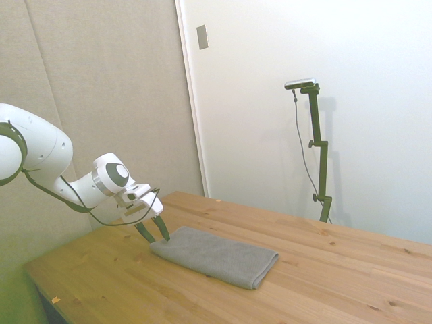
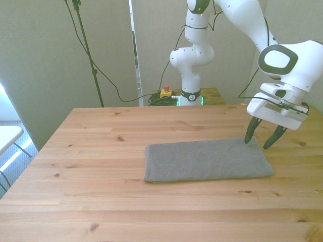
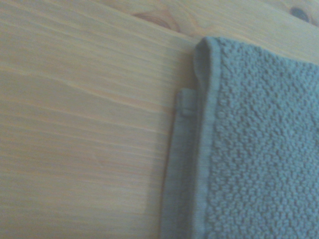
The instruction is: Fold the towel
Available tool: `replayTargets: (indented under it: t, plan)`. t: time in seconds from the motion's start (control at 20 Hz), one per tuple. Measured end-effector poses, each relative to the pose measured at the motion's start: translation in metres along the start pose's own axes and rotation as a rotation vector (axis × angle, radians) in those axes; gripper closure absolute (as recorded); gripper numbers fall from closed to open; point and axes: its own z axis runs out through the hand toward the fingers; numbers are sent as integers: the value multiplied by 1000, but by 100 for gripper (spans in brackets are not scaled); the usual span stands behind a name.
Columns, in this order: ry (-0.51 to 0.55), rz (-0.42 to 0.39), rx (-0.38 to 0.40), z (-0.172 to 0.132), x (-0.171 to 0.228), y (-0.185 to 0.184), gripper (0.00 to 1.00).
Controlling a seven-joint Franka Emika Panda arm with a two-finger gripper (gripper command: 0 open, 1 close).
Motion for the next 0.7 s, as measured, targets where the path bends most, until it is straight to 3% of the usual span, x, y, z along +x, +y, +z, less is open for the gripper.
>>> replayTargets:
  t: [0.4,0.45,0.7]
  plan:
    - [123,48,-151,31,27,28,0]
    - [124,49,-152,31,27,28,100]
    - [124,49,-149,31,27,28,100]
